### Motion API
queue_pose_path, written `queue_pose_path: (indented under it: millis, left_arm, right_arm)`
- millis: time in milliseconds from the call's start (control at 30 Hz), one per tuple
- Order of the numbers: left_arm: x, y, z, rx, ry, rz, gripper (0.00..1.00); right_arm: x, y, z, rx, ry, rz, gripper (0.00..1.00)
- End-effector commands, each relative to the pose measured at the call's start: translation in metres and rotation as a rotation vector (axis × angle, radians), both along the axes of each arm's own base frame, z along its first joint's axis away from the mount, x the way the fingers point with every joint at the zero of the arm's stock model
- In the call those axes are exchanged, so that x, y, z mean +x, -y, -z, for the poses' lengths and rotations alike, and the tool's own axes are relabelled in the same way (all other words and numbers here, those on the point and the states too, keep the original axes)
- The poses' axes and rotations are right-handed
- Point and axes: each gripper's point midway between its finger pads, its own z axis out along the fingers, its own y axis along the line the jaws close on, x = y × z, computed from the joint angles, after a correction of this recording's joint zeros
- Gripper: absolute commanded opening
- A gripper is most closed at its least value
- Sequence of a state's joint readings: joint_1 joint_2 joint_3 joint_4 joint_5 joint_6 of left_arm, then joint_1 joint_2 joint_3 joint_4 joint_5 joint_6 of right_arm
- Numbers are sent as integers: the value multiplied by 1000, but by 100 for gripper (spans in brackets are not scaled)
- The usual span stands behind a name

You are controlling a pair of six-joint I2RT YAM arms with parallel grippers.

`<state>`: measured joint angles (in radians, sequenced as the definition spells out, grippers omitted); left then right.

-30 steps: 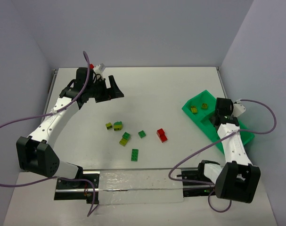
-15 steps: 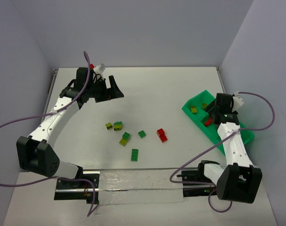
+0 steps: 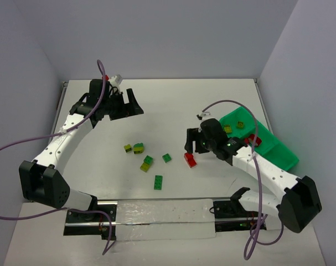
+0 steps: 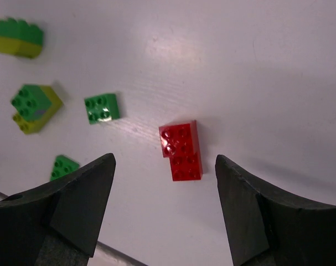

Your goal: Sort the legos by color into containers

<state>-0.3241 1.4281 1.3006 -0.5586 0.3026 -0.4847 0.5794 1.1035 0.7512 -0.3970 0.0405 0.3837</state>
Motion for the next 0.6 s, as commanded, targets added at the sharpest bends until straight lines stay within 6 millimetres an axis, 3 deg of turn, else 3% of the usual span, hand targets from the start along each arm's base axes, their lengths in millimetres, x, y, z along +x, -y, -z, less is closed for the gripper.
queue_pose_path:
  millis: [0,167,467,567]
  left_arm:
    - [4,1,-27,-19,70,2,99]
    - [3,0,-28,-19,71,1,99]
    - [2,0,-27,-17,69,2,99]
    - [2,0,-25,-18,62,1,99]
  right_arm:
    - [-5,-14,12,-118,-47,-131,80]
    - [-7,-19,41,-204,-140,-180,79]
    - [1,-18,59,-271,-148,-157,75]
    - [2,-16,64,-281,-151,-146,69]
